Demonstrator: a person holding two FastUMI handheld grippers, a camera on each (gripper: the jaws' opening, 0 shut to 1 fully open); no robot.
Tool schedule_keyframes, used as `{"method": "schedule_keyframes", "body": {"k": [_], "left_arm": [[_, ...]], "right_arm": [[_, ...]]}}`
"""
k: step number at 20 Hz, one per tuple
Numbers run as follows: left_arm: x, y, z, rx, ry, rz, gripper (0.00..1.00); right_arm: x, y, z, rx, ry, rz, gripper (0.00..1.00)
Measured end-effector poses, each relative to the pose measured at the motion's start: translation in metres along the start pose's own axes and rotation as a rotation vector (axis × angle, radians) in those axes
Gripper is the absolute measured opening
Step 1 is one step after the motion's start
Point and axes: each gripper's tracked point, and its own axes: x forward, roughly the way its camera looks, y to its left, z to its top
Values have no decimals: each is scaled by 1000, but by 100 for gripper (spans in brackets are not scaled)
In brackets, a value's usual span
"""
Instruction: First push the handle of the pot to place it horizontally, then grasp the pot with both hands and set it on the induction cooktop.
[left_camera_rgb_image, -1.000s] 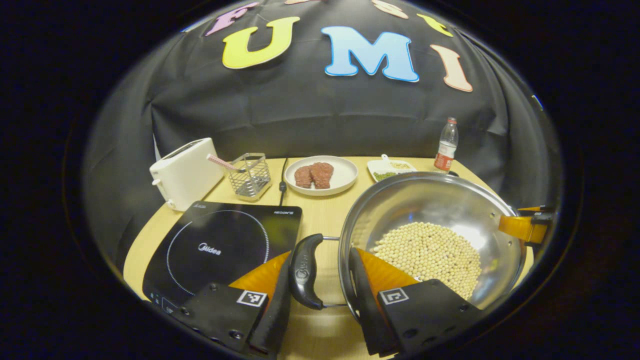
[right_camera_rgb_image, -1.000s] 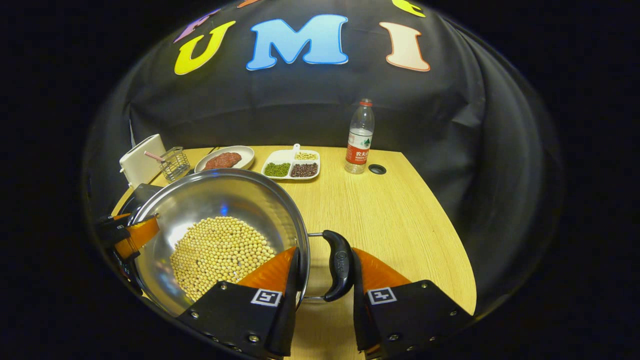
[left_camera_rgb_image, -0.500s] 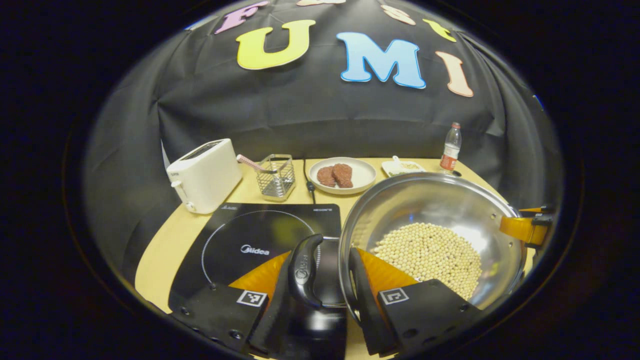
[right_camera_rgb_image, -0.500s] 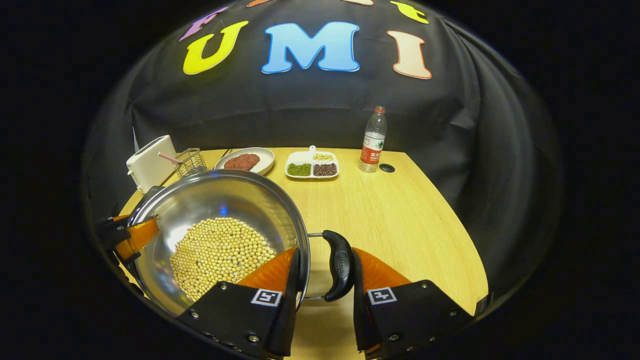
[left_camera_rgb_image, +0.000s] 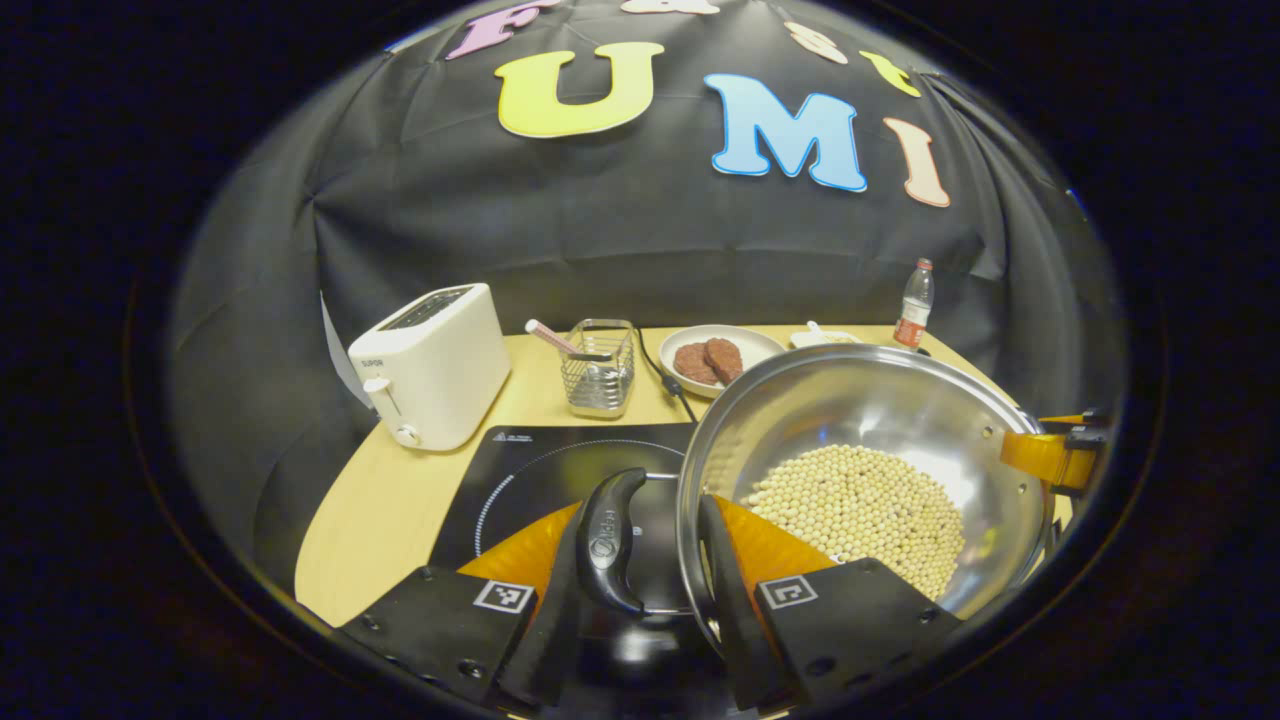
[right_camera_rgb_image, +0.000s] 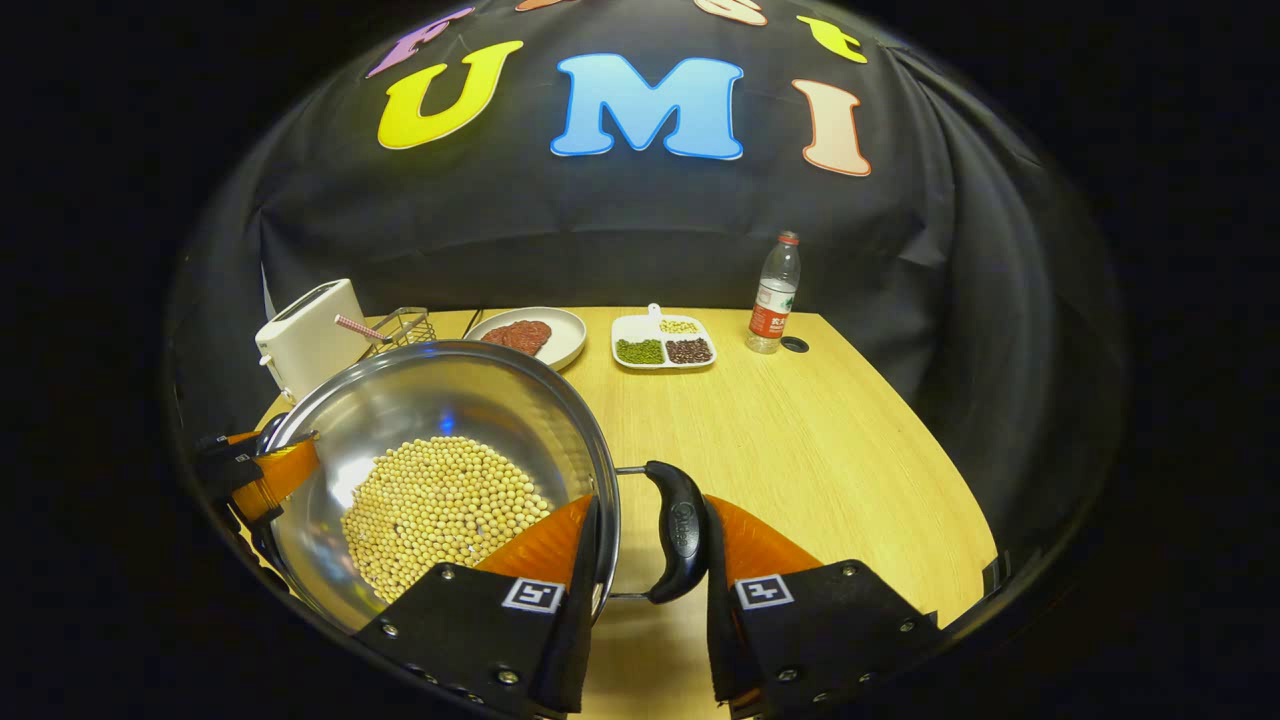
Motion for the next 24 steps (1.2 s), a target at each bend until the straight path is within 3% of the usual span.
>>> {"method": "schedule_keyframes", "body": {"k": [2,4,9,10,11,12,15,21,24], "left_arm": [[2,19,1,6,-1,-2,67],[7,39,2,12,-1,0,63],[14,86,-4,-1,15,22,63],[15,95,-5,-5,16,26,67],[16,103,-6,-8,21,30,63],[19,110,-8,-14,23,35,67],[26,133,-8,-22,27,56,63],[36,166,-16,-24,41,73,68],[40,174,-14,-23,36,74,63]], "right_arm": [[-4,20,2,8,-2,-2,48],[-2,38,3,15,1,0,48],[7,82,5,6,16,18,48],[9,91,6,1,17,22,47],[11,98,7,-4,20,26,48],[15,104,6,-10,24,30,48],[23,129,10,-18,27,48,48],[37,158,8,-12,47,68,48],[41,164,11,-15,41,69,47]]}}
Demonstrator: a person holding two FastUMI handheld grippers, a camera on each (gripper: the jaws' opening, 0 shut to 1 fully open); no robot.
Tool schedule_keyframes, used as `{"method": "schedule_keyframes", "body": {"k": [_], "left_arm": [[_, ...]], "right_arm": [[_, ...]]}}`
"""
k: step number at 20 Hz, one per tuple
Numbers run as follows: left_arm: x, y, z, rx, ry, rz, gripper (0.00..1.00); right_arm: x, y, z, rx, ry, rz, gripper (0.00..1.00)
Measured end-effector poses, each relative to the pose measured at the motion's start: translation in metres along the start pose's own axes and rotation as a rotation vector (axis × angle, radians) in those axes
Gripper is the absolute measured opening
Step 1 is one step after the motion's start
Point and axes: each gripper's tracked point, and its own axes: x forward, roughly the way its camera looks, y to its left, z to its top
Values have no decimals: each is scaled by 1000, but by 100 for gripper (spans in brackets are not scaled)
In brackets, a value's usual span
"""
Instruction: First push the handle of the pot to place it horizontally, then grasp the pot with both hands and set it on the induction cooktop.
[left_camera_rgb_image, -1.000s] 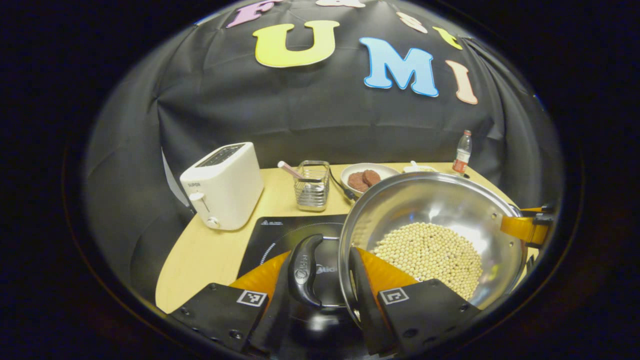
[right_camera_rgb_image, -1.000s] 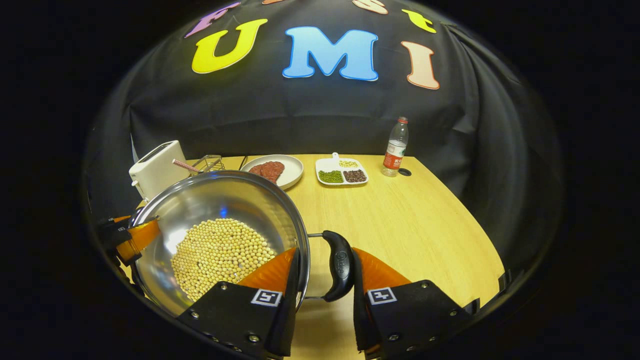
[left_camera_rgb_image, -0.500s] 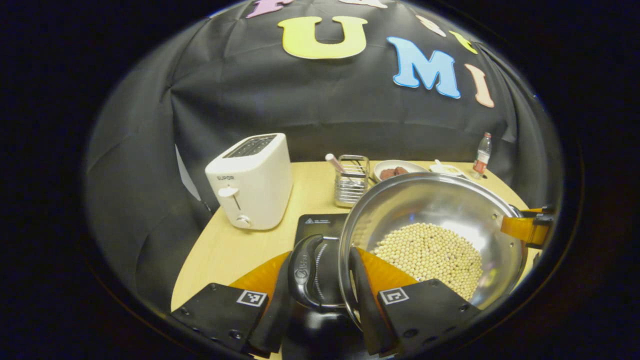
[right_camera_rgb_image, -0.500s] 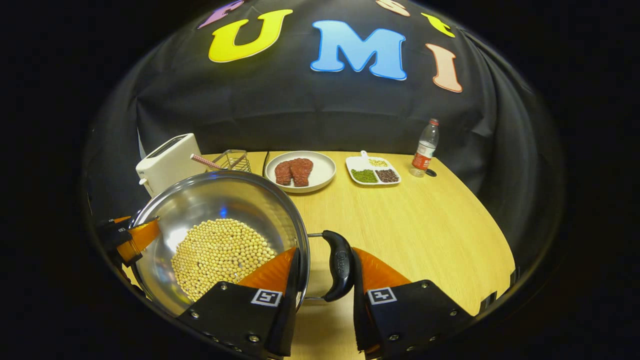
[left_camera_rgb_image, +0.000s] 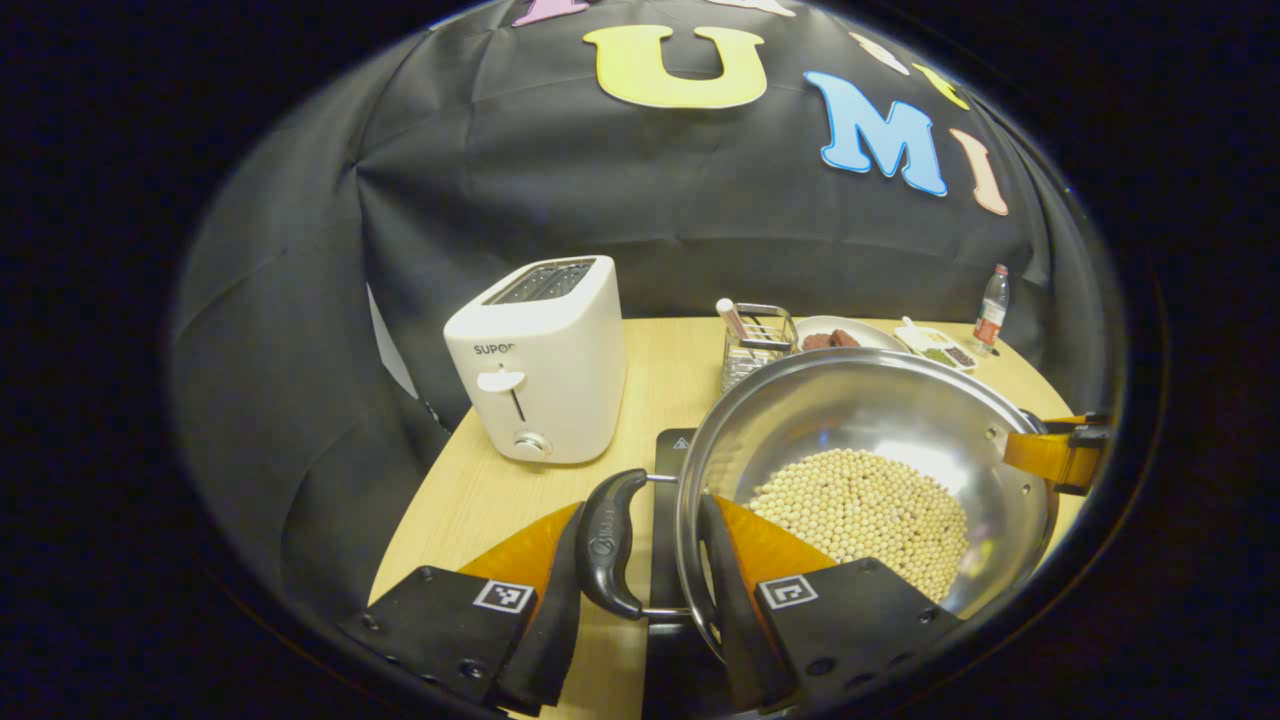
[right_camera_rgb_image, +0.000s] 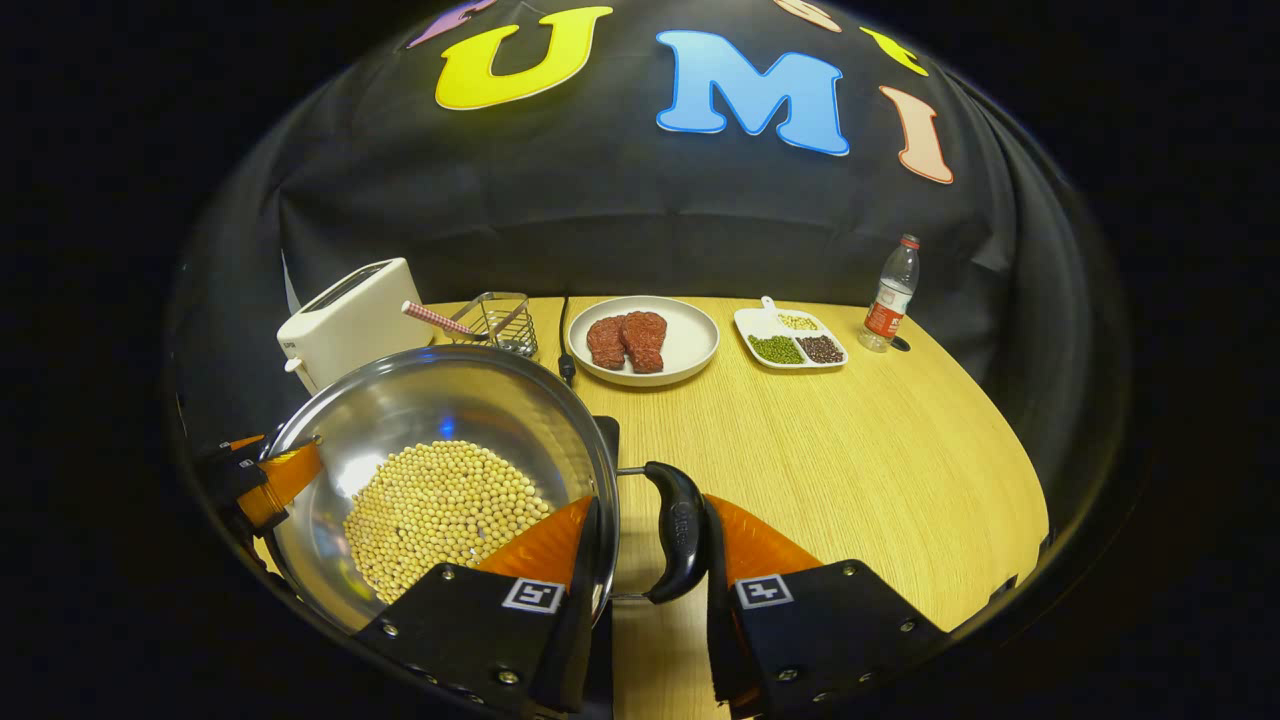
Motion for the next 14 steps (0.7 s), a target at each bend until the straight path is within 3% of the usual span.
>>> {"method": "schedule_keyframes", "body": {"k": [5,7,8,9,10,12,14], "left_arm": [[2,5,2,-7,-23,26,68],[-6,8,7,-3,-55,58,89],[-15,8,15,3,-85,72,100],[-23,8,23,7,-120,87,91],[-32,7,34,8,-155,97,91],[-51,-1,53,10,-228,106,100],[-71,-15,70,11,-285,102,97]], "right_arm": [[4,5,2,2,-6,28,50],[-4,5,14,0,-56,49,61],[-16,4,19,0,-93,53,73],[-21,2,33,-3,-132,59,85],[-27,-2,38,-12,-169,62,98],[-43,-17,50,-15,-227,58,98],[-63,-35,61,-3,-287,51,98]]}}
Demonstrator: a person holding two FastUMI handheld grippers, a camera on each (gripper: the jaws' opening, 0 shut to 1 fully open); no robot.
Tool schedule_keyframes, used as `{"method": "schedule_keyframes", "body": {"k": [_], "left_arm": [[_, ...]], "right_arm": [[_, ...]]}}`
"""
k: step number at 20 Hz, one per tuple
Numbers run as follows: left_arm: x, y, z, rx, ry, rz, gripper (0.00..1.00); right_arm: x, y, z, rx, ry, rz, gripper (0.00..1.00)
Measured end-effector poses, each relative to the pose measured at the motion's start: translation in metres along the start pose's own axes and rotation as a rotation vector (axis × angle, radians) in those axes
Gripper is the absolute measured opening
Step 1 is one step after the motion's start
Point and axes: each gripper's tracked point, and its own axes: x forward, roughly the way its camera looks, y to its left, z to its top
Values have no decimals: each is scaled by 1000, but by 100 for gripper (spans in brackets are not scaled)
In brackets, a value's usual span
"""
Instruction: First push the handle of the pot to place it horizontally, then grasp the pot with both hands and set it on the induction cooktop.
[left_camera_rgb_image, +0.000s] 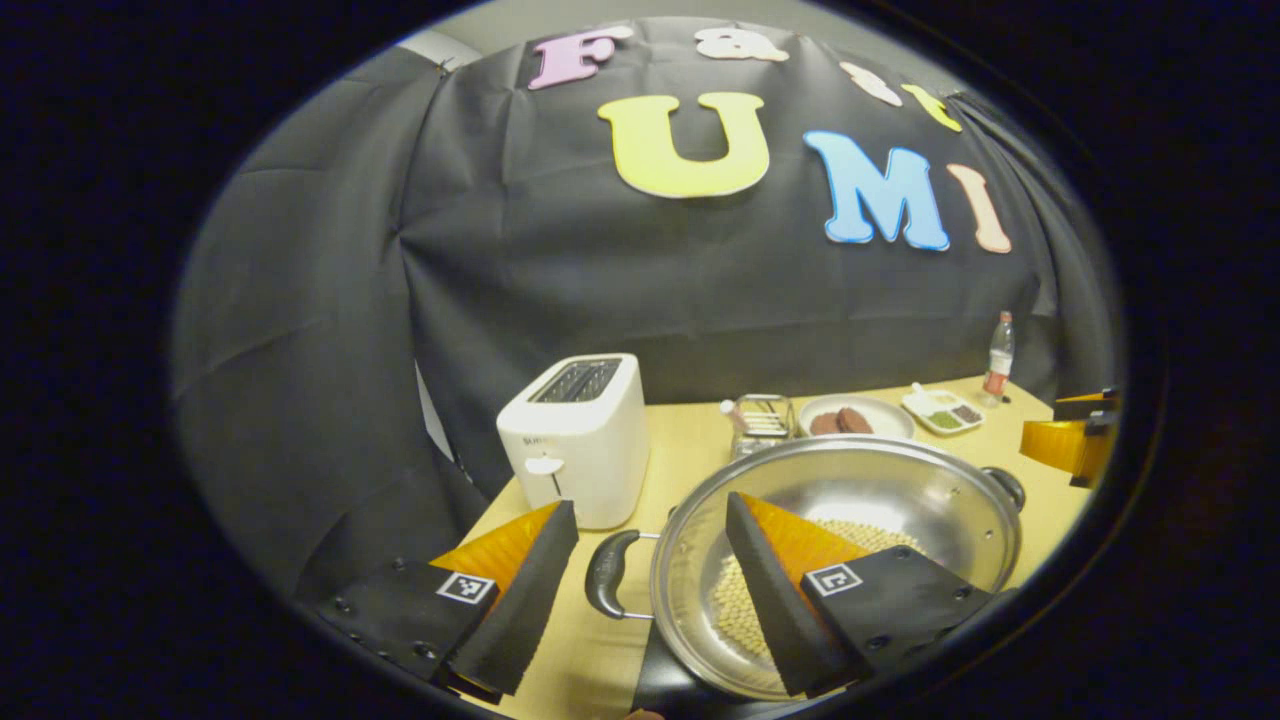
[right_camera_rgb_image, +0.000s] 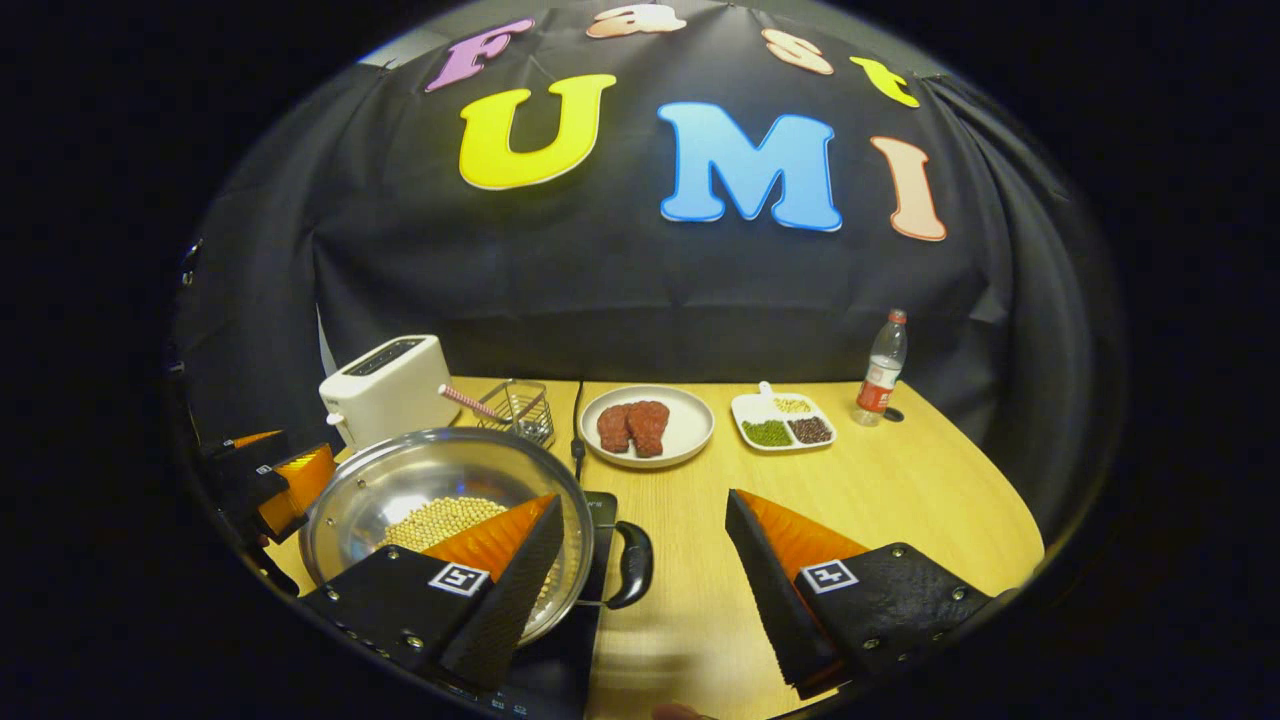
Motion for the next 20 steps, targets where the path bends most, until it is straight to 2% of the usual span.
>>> {"method": "schedule_keyframes", "body": {"k": [2,3,5,6,9,11,12,14,17,18,20], "left_arm": [[-20,-19,18,-25,-35,-6,100],[-31,-29,29,-49,-54,-10,97],[-56,-51,51,-89,-103,-20,100],[-70,-63,63,-102,-127,-29,97],[-116,-99,95,-115,-202,-37,100],[-150,-123,112,-122,-239,-46,97],[-164,-136,118,-124,-252,-50,90],[-190,-163,124,-128,-270,-54,100],[-231,-199,131,-140,-290,-65,100],[-244,-208,132,-137,-299,-66,97],[-272,-220,138,-132,-316,-55,100]], "right_arm": [[-18,-27,17,-1,-57,-19,97],[-33,-37,24,-1,-80,-18,97],[-60,-60,39,-13,-142,-21,97],[-75,-73,45,-22,-169,-27,97],[-116,-113,55,-30,-212,-35,97],[-142,-140,62,-10,-235,-38,97],[-155,-153,66,0,-251,-37,97],[-181,-181,74,7,-289,-46,97],[-218,-216,79,0,-323,-47,97],[-228,-226,77,-7,-334,-47,97],[-249,-243,77,-13,-355,-44,97]]}}
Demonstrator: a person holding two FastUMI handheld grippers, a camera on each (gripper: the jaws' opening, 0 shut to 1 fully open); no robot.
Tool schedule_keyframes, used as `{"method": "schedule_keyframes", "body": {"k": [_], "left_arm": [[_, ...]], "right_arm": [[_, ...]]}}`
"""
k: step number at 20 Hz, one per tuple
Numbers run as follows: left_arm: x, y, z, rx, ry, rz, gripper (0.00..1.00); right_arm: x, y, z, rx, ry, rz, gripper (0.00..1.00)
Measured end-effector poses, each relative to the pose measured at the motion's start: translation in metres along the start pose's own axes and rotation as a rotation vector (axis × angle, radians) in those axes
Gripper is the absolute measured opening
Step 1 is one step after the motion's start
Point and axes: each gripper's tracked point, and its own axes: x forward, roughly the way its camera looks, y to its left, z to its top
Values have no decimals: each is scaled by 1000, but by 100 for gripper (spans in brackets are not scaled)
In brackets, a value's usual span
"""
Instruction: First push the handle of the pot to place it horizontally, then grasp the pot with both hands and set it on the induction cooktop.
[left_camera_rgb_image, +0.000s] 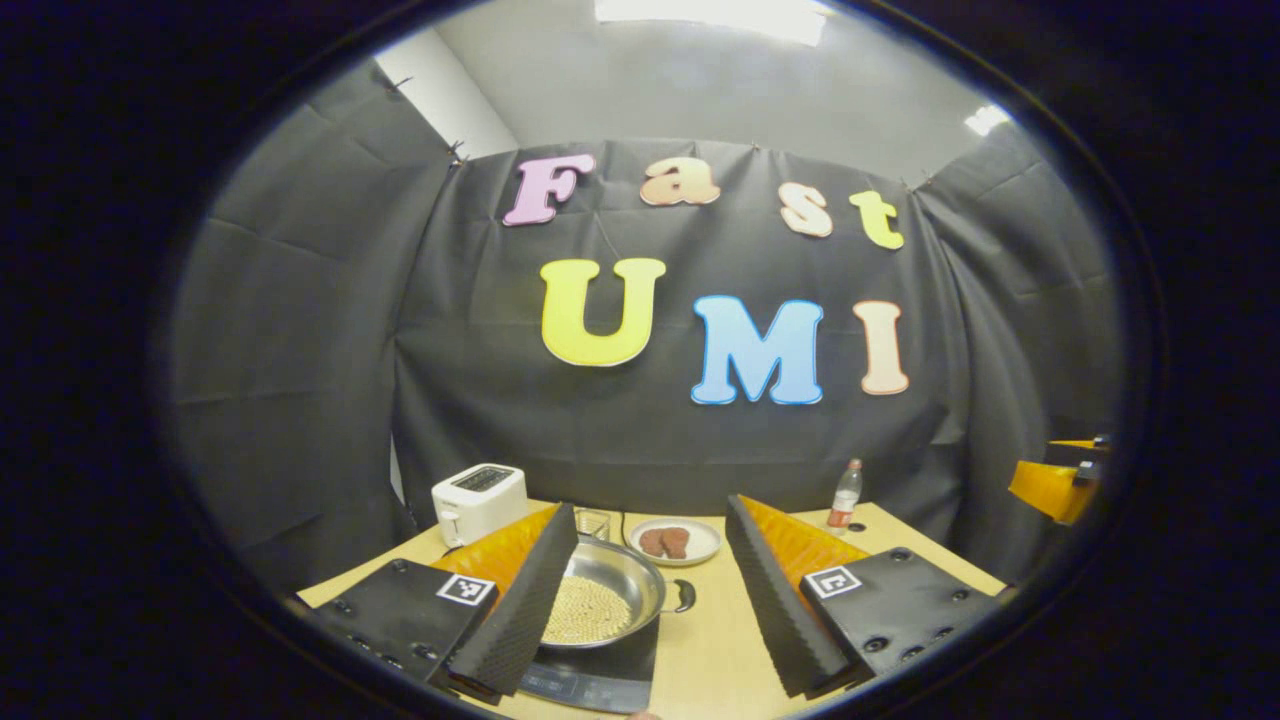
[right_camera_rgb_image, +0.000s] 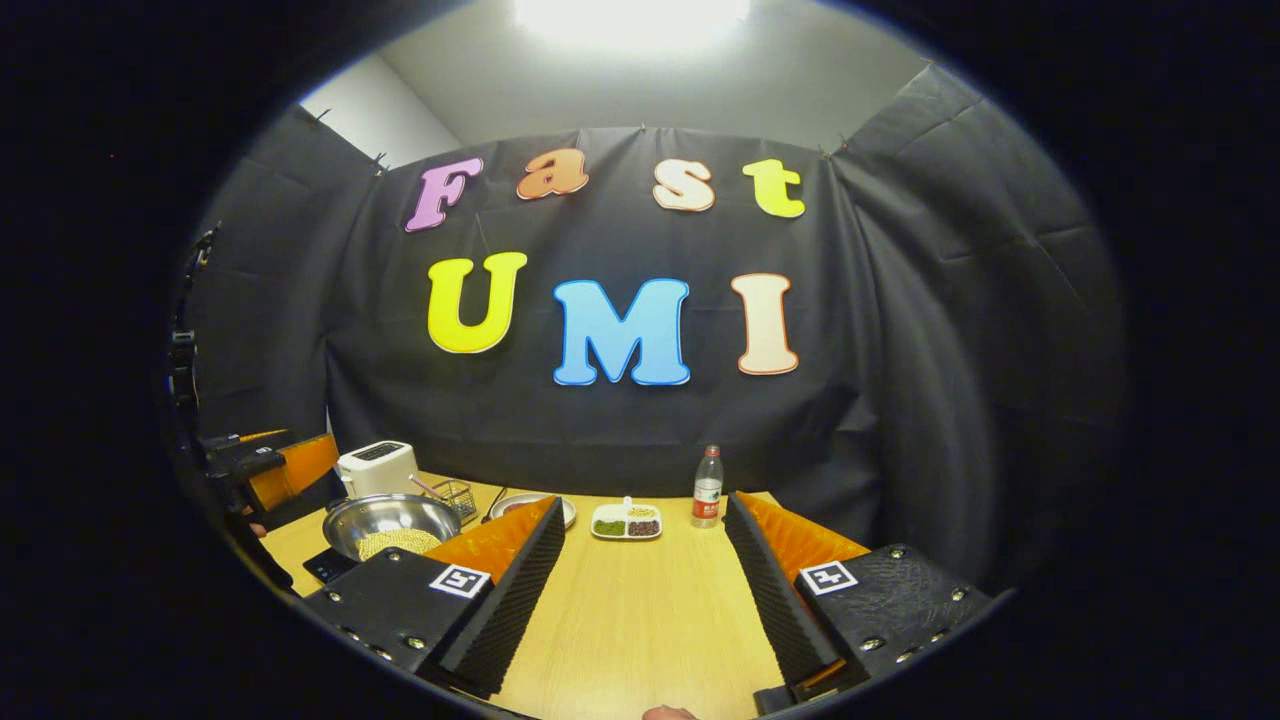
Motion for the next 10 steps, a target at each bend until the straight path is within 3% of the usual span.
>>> {"method": "schedule_keyframes", "body": {"k": [2,4,5,8,9,10], "left_arm": [[-24,-13,15,-3,-28,1,97],[-43,-19,31,5,-57,-3,100],[-51,-21,38,12,-71,-4,90],[-71,-21,51,19,-95,-4,100],[-78,-19,54,21,-103,-6,90],[-81,-15,57,27,-111,-3,91]], "right_arm": [[-18,-7,4,11,-9,20,97],[-33,-17,13,18,-22,25,97],[-39,-21,19,21,-35,22,97],[-52,-26,30,36,-64,6,97],[-54,-27,34,33,-73,0,97],[-55,-30,36,26,-81,-12,97]]}}
